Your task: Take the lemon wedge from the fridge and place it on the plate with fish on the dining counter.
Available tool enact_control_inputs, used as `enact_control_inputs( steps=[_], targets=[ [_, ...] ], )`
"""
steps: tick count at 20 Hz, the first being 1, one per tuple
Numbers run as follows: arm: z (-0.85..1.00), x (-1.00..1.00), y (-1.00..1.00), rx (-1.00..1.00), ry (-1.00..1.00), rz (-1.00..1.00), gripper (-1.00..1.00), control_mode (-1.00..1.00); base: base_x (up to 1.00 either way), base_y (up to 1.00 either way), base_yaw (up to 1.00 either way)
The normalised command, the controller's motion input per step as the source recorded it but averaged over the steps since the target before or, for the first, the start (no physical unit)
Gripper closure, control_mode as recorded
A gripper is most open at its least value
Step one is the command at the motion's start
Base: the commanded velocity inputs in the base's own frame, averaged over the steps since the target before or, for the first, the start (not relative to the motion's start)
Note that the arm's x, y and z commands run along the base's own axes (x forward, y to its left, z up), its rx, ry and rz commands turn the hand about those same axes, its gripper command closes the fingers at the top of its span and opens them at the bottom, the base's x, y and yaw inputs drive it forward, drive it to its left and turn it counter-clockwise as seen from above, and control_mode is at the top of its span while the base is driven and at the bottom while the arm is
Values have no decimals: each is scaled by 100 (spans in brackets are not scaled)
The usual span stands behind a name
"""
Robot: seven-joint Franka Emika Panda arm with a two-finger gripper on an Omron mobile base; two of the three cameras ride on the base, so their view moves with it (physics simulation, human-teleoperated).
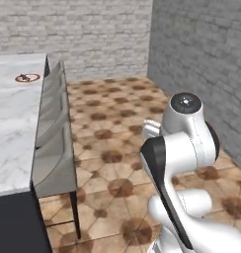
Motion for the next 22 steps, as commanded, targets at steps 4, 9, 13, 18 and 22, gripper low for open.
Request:
enact_control_inputs(
  steps=[4, 9, 13, 18, 22],
  targets=[
    [0, 0, 0, 0, 0, 0, 100, 100, 100, -82, -5],
    [0, 0, 0, 0, 0, 0, 100, 100, 100, -51, 2],
    [0, 0, 0, 0, 0, 0, 100, 100, 100, -20, 14],
    [0, 0, 0, 0, 0, 0, 100, 100, 100, 0, 34],
    [0, 0, 0, 0, 0, 0, 100, 100, 100, 0, 40]
  ],
)
